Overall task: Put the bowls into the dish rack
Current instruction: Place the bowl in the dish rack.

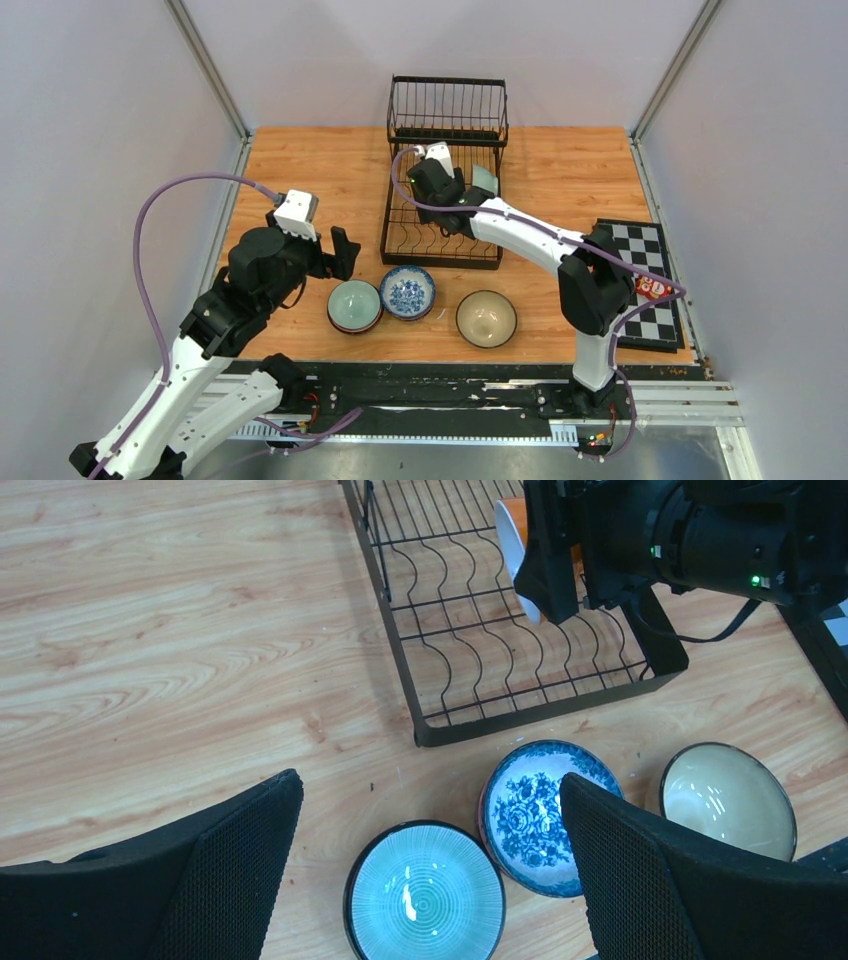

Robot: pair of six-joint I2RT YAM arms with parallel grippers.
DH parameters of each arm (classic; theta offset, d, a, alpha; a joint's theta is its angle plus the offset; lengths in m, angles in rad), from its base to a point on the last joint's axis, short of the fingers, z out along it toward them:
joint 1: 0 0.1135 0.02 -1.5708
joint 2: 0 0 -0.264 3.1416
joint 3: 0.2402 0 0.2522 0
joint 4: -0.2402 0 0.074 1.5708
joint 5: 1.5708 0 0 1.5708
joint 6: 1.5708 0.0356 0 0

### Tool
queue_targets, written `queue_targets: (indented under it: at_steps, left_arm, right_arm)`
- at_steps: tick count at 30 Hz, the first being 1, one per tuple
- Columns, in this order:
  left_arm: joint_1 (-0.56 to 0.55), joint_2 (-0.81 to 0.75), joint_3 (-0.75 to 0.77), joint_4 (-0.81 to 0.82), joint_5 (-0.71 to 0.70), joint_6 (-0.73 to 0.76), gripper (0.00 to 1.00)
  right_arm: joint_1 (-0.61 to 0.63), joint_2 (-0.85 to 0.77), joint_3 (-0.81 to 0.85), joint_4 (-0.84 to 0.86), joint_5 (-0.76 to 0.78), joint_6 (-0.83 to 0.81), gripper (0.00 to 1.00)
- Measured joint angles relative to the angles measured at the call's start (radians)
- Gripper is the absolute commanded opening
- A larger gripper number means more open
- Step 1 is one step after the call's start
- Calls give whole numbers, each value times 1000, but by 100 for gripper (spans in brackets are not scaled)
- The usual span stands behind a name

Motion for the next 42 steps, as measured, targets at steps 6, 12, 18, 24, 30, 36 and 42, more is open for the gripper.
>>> queue_targets:
  at_steps: [6,12,18,24,30,36,42]
  left_arm:
    - [0,-4,0,0,-2,4,100]
    - [0,-10,0,0,-4,10,100]
    - [0,-16,0,0,-10,11,100]
    - [0,-18,0,0,-12,11,100]
    - [0,-22,0,0,-20,13,100]
    - [0,-26,0,0,-26,13,100]
    - [0,-27,0,0,-27,13,100]
  right_arm:
    - [-13,24,0,32,16,0,2]
    - [-34,48,0,62,30,-1,3]
    - [-58,75,2,77,34,0,2]
    - [-72,85,2,110,43,3,2]
    - [-86,107,3,140,55,8,2]
    - [-102,141,13,170,64,14,3]
    - [-102,149,16,179,66,24,3]
